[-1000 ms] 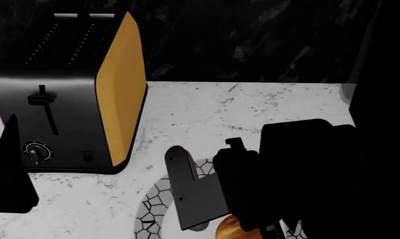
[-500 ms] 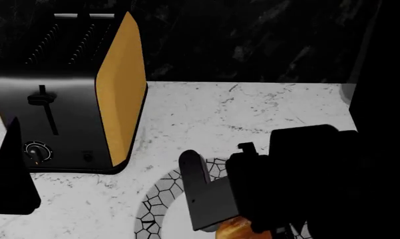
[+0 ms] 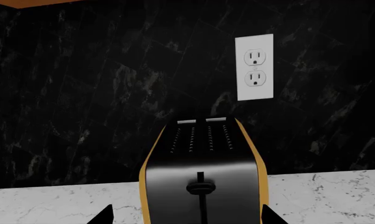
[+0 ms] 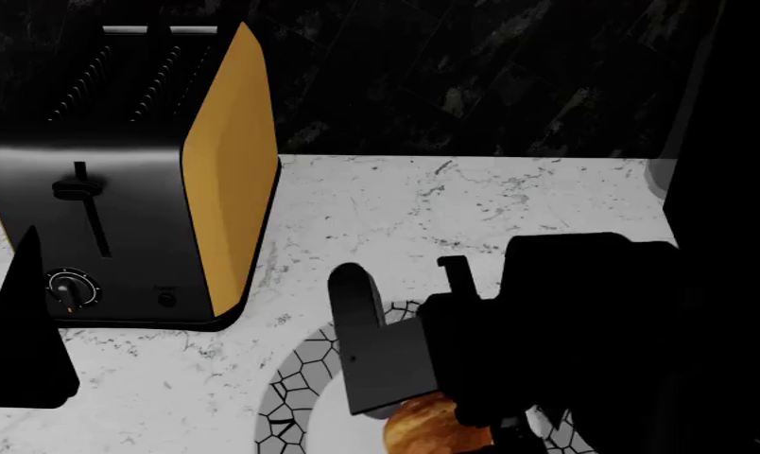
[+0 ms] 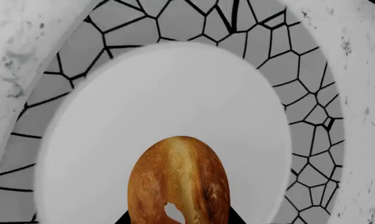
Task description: Place all breads on the cutting board.
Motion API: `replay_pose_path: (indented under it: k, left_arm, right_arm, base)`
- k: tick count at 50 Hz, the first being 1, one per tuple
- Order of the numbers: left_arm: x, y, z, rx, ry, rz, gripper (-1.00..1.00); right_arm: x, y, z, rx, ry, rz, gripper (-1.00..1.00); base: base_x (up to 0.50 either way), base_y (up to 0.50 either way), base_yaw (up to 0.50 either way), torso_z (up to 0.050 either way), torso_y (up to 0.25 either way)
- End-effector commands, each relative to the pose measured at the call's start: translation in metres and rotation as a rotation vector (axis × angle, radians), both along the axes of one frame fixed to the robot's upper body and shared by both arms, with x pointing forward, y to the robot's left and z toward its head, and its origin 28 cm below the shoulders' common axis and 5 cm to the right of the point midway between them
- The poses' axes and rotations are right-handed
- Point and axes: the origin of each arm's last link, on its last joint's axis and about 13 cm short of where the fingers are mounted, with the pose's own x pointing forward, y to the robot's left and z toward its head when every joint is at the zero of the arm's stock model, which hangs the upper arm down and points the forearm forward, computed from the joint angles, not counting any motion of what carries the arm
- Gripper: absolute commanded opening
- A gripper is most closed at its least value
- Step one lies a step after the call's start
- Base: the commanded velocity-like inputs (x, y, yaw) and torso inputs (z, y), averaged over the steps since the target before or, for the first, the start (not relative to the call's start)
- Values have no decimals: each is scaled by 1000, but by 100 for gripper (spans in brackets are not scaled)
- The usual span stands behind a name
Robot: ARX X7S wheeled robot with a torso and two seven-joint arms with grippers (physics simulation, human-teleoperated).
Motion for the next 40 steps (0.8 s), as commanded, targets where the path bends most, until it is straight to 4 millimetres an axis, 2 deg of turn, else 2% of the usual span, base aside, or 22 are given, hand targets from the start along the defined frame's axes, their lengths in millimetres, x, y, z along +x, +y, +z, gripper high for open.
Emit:
replay_pose_path:
  k: [1,11,24,32,40]
  left_arm:
    - [0,0,0,0,0,3,100]
    - [0,0,2,6,-1,2,100]
    - [4,2,8,54,21,-16,100]
    - [9,11,36,152,2,1,100]
    - [10,20,62,160,32,-1,100]
  right_arm:
    - [-5,5,8,13,-10,42,-100]
    - [-23,1,58,57,-82,9,-100]
    - [-39,-3,84,210,-92,-85,-100]
    - [-44,-3,95,224,-113,-75,-100]
    - [-44,-4,99,250,-130,-75,-100]
  base:
    - [0,0,0,0,0]
    - [0,0,0,0,0]
    - [0,0,0,0,0]
    - [0,0,0,0,0]
    - [0,0,0,0,0]
